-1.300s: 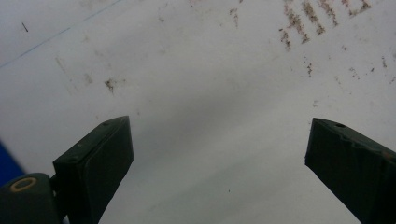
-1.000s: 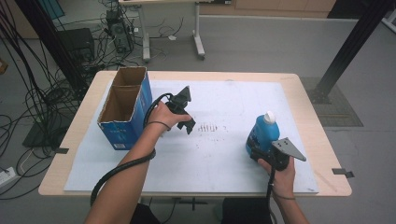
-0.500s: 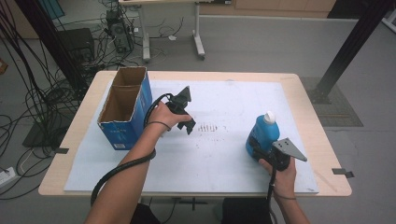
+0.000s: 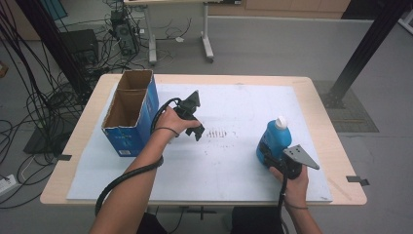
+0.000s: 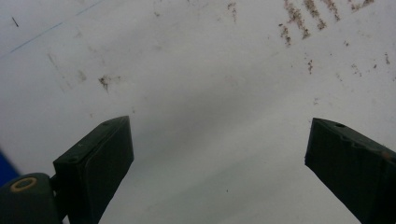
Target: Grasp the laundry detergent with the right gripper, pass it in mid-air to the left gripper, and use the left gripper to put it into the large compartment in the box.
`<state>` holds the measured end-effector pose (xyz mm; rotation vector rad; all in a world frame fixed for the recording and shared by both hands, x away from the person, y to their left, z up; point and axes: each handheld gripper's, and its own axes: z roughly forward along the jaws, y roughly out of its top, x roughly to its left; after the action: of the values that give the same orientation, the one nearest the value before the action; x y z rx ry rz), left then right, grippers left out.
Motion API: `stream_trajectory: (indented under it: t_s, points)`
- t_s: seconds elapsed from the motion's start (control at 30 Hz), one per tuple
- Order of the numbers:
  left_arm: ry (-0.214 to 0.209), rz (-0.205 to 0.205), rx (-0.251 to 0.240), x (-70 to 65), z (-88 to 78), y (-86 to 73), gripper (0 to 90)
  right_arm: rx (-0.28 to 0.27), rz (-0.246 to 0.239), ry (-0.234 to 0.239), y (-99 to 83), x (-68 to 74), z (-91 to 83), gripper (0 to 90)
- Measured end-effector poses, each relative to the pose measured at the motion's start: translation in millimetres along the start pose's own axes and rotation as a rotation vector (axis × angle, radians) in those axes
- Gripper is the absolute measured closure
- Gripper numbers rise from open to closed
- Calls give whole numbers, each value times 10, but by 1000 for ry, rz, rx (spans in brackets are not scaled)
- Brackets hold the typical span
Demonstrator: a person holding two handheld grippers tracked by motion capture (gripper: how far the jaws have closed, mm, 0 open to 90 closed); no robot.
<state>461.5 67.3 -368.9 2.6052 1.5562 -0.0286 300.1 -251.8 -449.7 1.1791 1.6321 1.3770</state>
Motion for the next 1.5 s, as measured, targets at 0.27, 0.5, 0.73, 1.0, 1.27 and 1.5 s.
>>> stream_trajectory:
  t_s: [0.27, 0.5, 0.73, 1.0, 1.27, 1.5]
  points:
    - [1, 1, -1, -8, 3, -3, 82, -11, -7, -2, -13, 1, -1, 416]
    - [1, -1, 0, -13, 6, -1, 82, -14, -11, -2, -16, 3, -2, 420]
    - [1, 1, 2, -19, 13, 4, 82, -13, -16, 2, -13, -1, -1, 422]
    - [-3, 5, -1, -36, -3, 20, 84, -17, -20, 2, -19, -2, -1, 423]
    - [-3, 5, -4, -41, -13, 14, 83, -18, -20, 2, -21, -1, -2, 423]
    - [-7, -5, -8, -31, -39, 0, 83, -19, -22, 3, -21, -2, -2, 423]
